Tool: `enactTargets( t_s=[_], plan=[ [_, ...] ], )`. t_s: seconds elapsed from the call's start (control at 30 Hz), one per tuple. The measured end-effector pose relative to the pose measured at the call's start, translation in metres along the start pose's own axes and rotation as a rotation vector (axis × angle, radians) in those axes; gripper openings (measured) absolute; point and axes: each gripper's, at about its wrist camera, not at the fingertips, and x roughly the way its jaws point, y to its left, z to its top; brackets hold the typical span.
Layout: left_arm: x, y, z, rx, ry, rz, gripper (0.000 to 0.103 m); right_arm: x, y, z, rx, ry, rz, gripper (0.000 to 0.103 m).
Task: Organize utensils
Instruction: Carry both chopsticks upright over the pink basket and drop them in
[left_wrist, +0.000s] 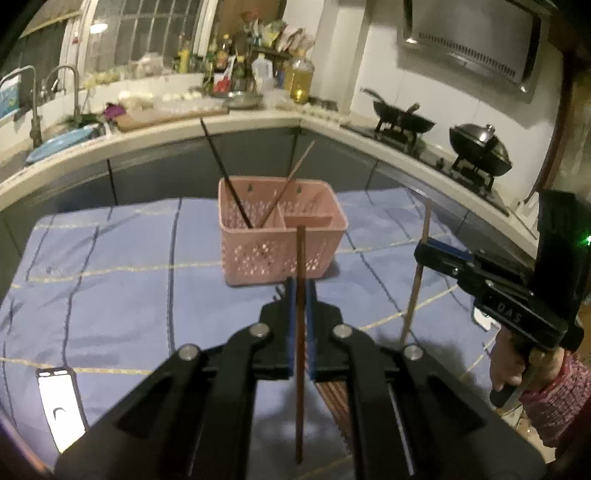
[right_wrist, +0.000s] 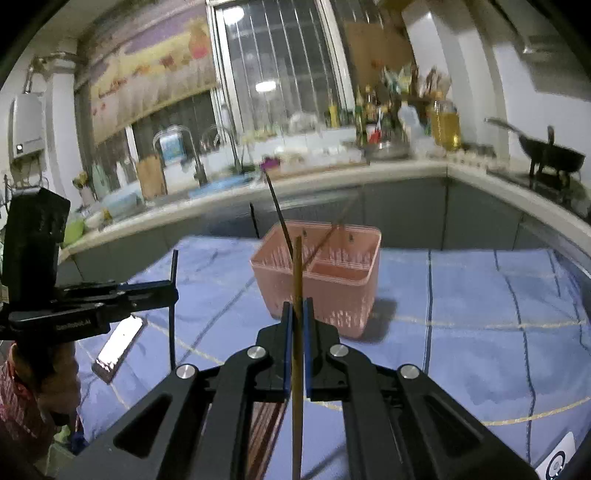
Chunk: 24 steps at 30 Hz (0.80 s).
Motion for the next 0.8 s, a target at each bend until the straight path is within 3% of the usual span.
enactTargets(
  t_s=[0.17, 0.33, 0.57, 0.8],
  plan=[
    [0.004, 0.002, -0.005, 0.016, 0.027, 0.021, 0.004, 0.009, 0.004, 0.002, 0.005, -0.002, -0.034, 0.005],
    [0.003, 0.008, 0.004, -0.005, 0.028, -0.005, 0.004, 0.005, 0.003, 0.018, 0.042, 0.011, 0.002, 0.005],
    [-0.032, 0.01, 0.064, -0.002, -0.096, -0.041, 0.004, -0.003, 0.002, 0.092, 0.08, -0.097, 0.075, 0.005],
    [-0.05, 0.008, 0.146, 0.028, -0.255, 0.003, 0.004, 0.02, 0.003, 0.171, 0.053, -0.222, 0.025, 0.005]
  ],
)
